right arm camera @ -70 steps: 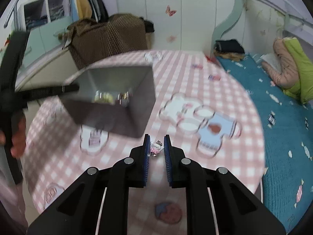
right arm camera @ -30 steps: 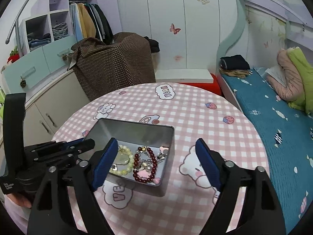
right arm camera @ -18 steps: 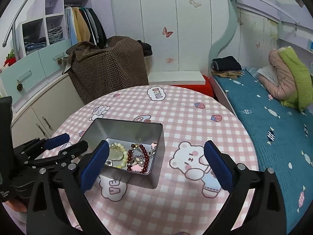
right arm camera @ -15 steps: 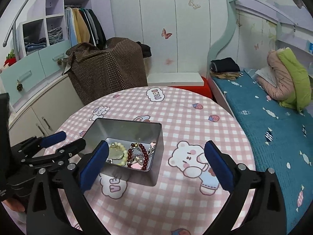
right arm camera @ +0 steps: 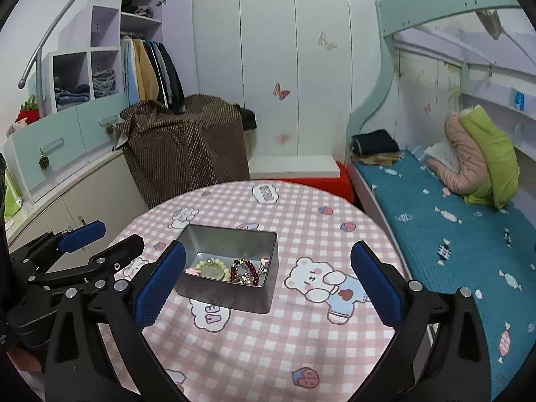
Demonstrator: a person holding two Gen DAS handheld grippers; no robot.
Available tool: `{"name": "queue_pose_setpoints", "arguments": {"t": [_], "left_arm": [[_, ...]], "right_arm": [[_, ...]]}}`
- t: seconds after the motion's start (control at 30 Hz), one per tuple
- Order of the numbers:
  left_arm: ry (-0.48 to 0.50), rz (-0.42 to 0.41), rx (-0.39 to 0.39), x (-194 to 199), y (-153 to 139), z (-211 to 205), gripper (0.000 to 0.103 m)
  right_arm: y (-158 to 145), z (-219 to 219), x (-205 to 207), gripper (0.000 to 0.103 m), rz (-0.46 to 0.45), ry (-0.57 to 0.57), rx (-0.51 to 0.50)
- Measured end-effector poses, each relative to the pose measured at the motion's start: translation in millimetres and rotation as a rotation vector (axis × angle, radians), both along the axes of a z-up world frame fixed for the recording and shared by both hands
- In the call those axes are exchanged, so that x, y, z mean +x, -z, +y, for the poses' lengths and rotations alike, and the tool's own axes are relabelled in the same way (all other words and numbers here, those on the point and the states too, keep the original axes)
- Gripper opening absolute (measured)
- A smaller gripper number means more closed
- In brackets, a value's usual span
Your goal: Organize jewelry
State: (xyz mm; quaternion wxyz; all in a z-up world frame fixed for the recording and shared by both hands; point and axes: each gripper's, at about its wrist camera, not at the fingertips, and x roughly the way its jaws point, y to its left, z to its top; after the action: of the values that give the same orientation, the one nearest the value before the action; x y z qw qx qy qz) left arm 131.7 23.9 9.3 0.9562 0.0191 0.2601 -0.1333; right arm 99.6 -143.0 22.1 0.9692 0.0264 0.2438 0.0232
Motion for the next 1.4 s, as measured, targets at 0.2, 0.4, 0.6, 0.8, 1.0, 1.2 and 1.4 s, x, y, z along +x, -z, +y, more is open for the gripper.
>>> {"name": "queue_pose_setpoints", "arguments": {"t": [0.2,0.4,0.6,0.8,1.0,1.2,1.4], "left_arm": [[-0.008,-0.073,0.005,-34,-19,-1,0.074],[-0.014,-0.132,0.011,-67,-30,1,0.075],[-0.028,-0.164,-0.006,-90,-31,2,0.076],[-0.051,-0.192,-0.004,-103,-27,8,0.08],[-0.073,-0.195,-0.011,-106,-17,6,0.081],[-0.075,-0.207,-0.009,-108,-11,6,0.085],[-0.085,-0.217,-0.013,-107,-7,12,0.088]], "right_arm": [[-12,2,-26,0.095,-0.055,0.009,-0.005],[-21,6,-50,0.095,-0.105,0.011,-0.012],[-22,7,-72,0.095,-0.156,0.018,-0.019],[-12,6,-84,0.095,-0.178,0.035,-0.018],[-2,5,-86,0.095,-0.175,0.042,-0.019],[6,1,-87,0.095,-0.184,0.05,-0.019],[13,1,-88,0.095,-0.183,0.052,-0.013]]}}
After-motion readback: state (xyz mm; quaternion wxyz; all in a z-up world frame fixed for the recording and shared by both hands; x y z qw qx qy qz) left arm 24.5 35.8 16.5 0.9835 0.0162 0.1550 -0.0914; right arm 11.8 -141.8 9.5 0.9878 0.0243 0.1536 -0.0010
